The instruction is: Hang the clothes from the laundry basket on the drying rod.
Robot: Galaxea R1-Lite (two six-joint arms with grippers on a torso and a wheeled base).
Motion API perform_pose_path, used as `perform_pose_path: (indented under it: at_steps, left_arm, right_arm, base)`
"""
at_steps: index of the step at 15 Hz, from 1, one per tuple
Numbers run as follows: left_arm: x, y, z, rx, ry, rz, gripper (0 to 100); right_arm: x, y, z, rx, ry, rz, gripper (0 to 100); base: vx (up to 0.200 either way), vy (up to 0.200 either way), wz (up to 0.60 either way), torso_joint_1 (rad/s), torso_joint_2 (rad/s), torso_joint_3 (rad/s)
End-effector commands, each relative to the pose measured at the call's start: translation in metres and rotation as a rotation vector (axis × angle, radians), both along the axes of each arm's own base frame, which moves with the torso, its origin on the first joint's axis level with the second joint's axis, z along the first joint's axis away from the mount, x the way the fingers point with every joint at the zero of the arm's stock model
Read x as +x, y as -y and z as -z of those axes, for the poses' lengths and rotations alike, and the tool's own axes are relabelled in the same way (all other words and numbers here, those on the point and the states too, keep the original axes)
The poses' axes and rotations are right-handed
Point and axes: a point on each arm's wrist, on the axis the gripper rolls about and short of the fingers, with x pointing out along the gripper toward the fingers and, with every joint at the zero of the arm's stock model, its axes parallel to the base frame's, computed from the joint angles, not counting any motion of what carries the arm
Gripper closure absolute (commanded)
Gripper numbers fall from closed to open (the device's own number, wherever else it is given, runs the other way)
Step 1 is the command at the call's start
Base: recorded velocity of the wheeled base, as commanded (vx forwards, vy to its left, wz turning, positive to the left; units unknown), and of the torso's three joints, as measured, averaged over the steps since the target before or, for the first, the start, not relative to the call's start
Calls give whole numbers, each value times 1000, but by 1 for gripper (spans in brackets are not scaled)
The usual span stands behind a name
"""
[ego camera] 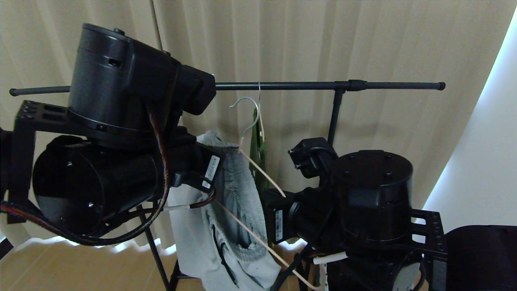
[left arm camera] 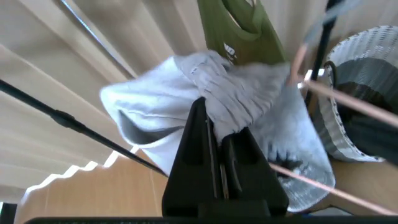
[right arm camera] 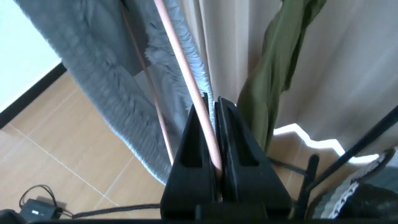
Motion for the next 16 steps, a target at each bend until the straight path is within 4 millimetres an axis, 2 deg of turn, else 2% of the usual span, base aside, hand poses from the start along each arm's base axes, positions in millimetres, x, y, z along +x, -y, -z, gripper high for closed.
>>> perform_pose_path:
  at_steps: [1, 3, 4, 8, 12, 14, 16]
  left_arm:
    - [-4, -3, 2, -8, -14, 30, 100]
    - [-8, -5, 0, -37, -32, 89, 100]
    - [-9, -5, -1, -48, -36, 108, 0]
    - [-17, -9, 2, -49, -47, 141, 0]
    - [-30, -22, 13, -72, -38, 168, 0]
    - [-37, -32, 13, -91, 13, 179, 0]
    - [-53, -55, 6, -74, 69, 223, 0]
  right_arm:
    - [1, 7, -2, 2, 28, 5, 100]
    - [0, 10, 0, 1, 65, -13, 100]
    - [-1, 12, 0, 8, 80, -26, 100]
    - [-3, 14, 0, 26, 116, -41, 100]
    - [6, 24, -6, 42, 135, -1, 100]
    - [5, 40, -18, 39, 169, 4, 100]
    - [8, 65, -25, 28, 197, -6, 100]
  base:
    - [0, 0, 0, 0, 0, 0]
    - [0, 0, 0, 0, 0, 0]
    - [0, 0, 0, 0, 0, 0]
    - [0, 0, 0, 0, 0, 0]
    - [0, 0, 0, 0, 0, 0]
    - [0, 0, 0, 0, 0, 0]
    - [0, 0, 0, 0, 0, 0]
